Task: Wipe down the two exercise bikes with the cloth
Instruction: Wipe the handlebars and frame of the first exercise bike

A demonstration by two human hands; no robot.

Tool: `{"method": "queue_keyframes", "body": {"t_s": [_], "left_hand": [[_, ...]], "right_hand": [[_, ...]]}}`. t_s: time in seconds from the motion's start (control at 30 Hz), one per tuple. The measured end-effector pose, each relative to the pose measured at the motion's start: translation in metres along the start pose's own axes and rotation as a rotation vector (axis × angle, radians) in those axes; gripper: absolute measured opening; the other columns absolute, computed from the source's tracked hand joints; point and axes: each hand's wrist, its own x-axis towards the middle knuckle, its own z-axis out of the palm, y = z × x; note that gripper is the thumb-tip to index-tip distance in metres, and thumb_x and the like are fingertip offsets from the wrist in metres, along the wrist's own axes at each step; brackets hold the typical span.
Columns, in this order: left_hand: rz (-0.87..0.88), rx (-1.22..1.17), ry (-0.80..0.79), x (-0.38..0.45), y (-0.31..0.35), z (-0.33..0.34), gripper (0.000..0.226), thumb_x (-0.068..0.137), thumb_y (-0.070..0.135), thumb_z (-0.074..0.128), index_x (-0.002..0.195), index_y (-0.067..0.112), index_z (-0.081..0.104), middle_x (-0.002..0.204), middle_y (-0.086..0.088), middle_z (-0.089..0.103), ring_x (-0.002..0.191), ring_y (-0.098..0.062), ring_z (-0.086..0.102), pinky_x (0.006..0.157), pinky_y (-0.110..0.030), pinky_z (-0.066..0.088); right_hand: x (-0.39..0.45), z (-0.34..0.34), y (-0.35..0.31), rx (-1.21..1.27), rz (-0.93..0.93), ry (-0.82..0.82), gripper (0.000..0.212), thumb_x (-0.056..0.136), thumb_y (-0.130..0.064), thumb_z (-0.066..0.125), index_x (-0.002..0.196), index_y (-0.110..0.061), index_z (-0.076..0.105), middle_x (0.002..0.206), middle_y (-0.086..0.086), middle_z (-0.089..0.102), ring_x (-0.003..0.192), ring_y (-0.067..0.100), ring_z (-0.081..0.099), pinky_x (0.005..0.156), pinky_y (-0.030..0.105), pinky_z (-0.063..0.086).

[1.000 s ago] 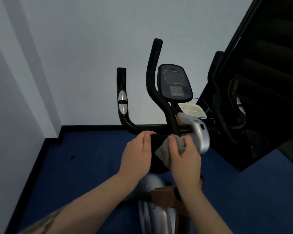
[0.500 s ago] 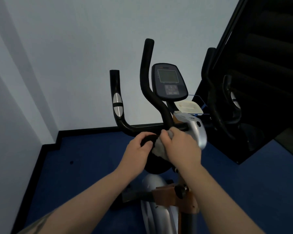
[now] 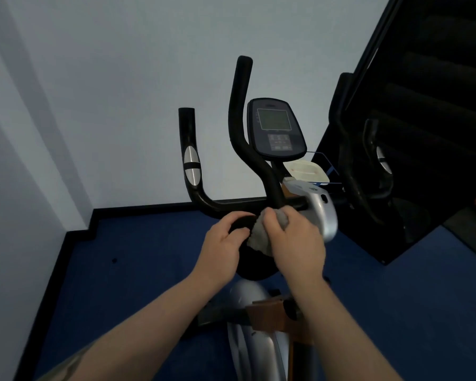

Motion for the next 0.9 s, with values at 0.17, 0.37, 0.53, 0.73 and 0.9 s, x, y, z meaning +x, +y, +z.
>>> {"method": "queue_keyframes", "body": {"t_s": [0.17,0.37,0.53,0.73,0.9], "left_hand": [[-0.012,-0.062,0.009,-0.003,-0.003,0.001,0.030,0.085,0.023,0.049,0.107,0.017,0.069,0.100,-0.001,0.072,0.097,-0.017,0.067,0.081,-0.026,0.054],[0.032,-0.064,0.026,-0.001,-0.004,0.004,0.032,0.085,0.021,0.047,0.107,0.011,0.068,0.099,-0.003,0.072,0.097,-0.019,0.067,0.082,-0.030,0.054],[0.022,-0.073,0.026,-0.003,-0.005,0.004,0.031,0.086,0.023,0.047,0.107,0.013,0.068,0.097,-0.002,0.072,0.094,-0.016,0.067,0.077,-0.024,0.053],[0.024,-0.104,0.041,-0.004,-0.002,0.005,0.030,0.088,0.020,0.048,0.106,0.010,0.068,0.098,-0.006,0.073,0.096,-0.021,0.068,0.082,-0.029,0.055],[0.013,-0.082,0.058,-0.004,-0.002,0.005,0.026,0.092,0.018,0.047,0.105,0.011,0.068,0.095,-0.004,0.073,0.093,-0.018,0.068,0.076,-0.024,0.053]], "right_hand": [[-0.013,0.003,0.008,0.137,0.021,0.060,0.030,0.094,-0.048,0.045,0.074,-0.025,0.049,0.066,-0.004,0.056,0.065,0.017,0.055,0.053,0.030,0.035],[-0.001,-0.003,0.006,0.064,-0.013,-0.022,0.034,0.094,-0.052,0.044,0.074,-0.026,0.054,0.067,-0.008,0.058,0.065,0.013,0.054,0.057,0.030,0.041],[-0.024,0.006,0.015,0.225,0.030,0.113,0.031,0.097,-0.045,0.044,0.074,-0.026,0.051,0.063,-0.008,0.053,0.060,0.007,0.053,0.051,0.029,0.036],[0.002,-0.008,0.009,-0.025,-0.040,-0.091,0.037,0.096,-0.050,0.037,0.075,-0.023,0.051,0.073,-0.005,0.056,0.070,0.019,0.054,0.058,0.031,0.037],[-0.034,0.003,0.013,0.173,0.047,0.138,0.041,0.095,-0.058,0.031,0.073,-0.028,0.049,0.066,-0.009,0.054,0.060,0.005,0.051,0.049,0.025,0.032]]}}
